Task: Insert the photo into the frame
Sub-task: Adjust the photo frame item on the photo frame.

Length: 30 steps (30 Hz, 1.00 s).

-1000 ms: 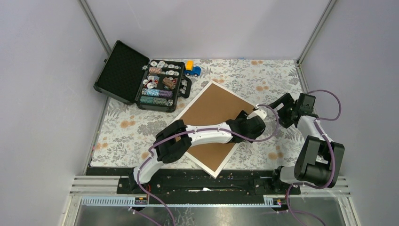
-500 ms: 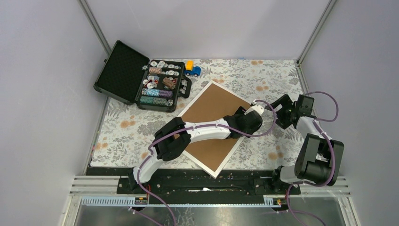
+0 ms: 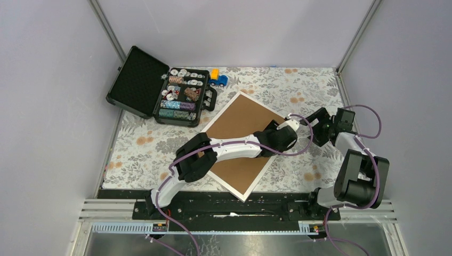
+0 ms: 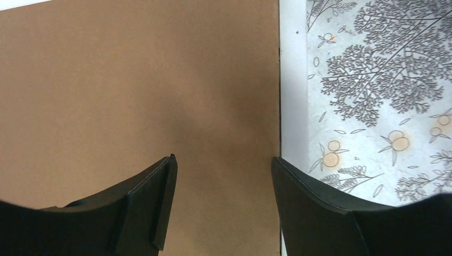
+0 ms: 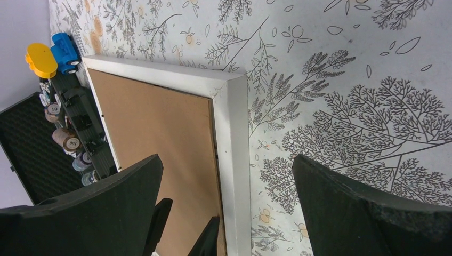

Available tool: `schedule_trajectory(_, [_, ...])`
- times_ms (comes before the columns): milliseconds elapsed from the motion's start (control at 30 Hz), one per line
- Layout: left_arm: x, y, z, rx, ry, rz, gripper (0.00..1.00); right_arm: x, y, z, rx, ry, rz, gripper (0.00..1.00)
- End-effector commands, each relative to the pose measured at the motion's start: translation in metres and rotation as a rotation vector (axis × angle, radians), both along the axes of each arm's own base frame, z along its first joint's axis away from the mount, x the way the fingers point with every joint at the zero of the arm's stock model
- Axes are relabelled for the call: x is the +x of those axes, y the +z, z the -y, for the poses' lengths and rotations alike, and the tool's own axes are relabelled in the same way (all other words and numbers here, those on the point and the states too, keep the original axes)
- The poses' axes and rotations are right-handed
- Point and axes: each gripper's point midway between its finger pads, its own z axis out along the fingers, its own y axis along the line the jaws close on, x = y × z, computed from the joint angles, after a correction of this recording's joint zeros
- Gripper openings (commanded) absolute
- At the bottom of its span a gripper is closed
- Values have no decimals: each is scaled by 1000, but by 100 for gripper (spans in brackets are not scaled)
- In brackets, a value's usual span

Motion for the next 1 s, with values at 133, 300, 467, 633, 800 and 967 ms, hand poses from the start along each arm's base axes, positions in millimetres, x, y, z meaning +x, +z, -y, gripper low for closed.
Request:
schedule_trajectory(133, [19, 26, 7, 2, 12, 111, 69, 2, 0, -2, 9, 12, -9, 100])
schedule_trajectory(300, [7, 32, 20, -30, -30, 105, 90, 2, 2, -1, 4, 10, -4, 100])
schedule_trajectory(467, [8, 21, 23, -8, -33, 113, 97, 3, 3, -2, 7, 14, -1, 100])
schedule_trajectory(633, [12, 11, 20, 40, -31, 128, 97, 2, 3, -2, 5, 15, 0, 100])
schedule_trajectory(800, [20, 15, 10, 108, -4, 188, 92, 2, 2, -2, 8, 16, -3, 100])
schedule_trajectory(967, [30, 30, -1, 183, 15, 266, 82, 1, 0, -3, 13, 14, -10, 100])
